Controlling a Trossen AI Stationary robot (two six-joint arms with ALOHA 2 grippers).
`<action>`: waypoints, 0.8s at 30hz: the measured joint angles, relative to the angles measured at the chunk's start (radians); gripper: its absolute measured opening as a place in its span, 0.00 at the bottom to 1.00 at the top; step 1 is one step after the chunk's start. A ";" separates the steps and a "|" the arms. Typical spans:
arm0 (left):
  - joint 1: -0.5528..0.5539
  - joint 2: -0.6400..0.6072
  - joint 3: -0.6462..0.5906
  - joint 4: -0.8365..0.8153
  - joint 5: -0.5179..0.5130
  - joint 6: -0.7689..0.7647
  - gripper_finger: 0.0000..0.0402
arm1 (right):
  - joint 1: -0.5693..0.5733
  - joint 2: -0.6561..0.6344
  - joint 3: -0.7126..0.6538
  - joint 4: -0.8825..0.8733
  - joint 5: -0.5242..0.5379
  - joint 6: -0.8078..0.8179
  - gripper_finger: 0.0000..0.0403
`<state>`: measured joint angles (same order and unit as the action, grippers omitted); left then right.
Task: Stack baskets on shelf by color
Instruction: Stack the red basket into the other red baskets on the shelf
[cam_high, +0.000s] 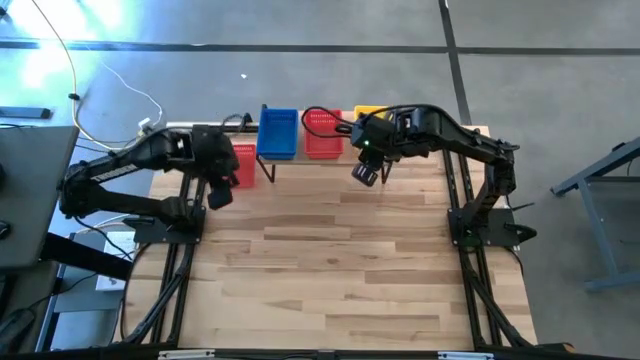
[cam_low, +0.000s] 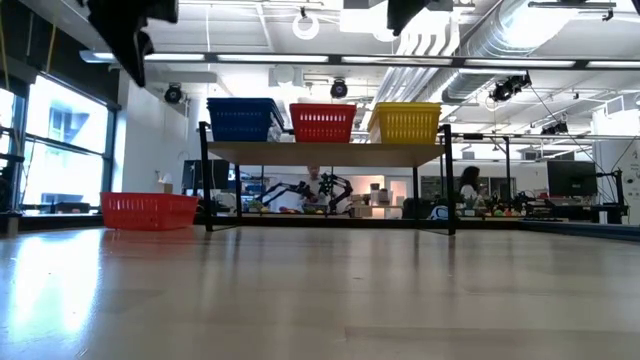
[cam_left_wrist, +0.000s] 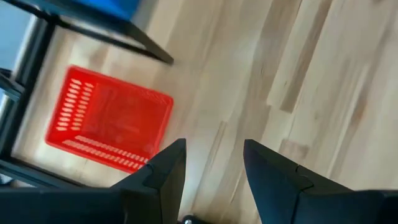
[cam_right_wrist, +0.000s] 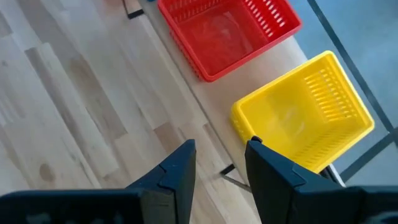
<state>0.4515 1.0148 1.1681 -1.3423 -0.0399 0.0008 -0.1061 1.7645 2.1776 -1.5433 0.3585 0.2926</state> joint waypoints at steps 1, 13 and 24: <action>-0.018 -0.010 -0.033 0.011 -0.011 -0.009 0.38 | -0.006 0.000 0.000 0.000 0.000 -0.007 0.31; -0.206 -0.054 -0.314 0.253 -0.263 -0.084 0.37 | -0.032 0.000 0.000 0.000 -0.002 -0.014 0.31; -0.310 -0.042 -0.428 0.358 -0.465 -0.038 0.37 | -0.032 0.000 0.000 0.000 -0.002 -0.014 0.31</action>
<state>0.1410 0.9732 0.7406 -0.9840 -0.5051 -0.0375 -0.1379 1.7645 2.1773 -1.5433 0.3561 0.2790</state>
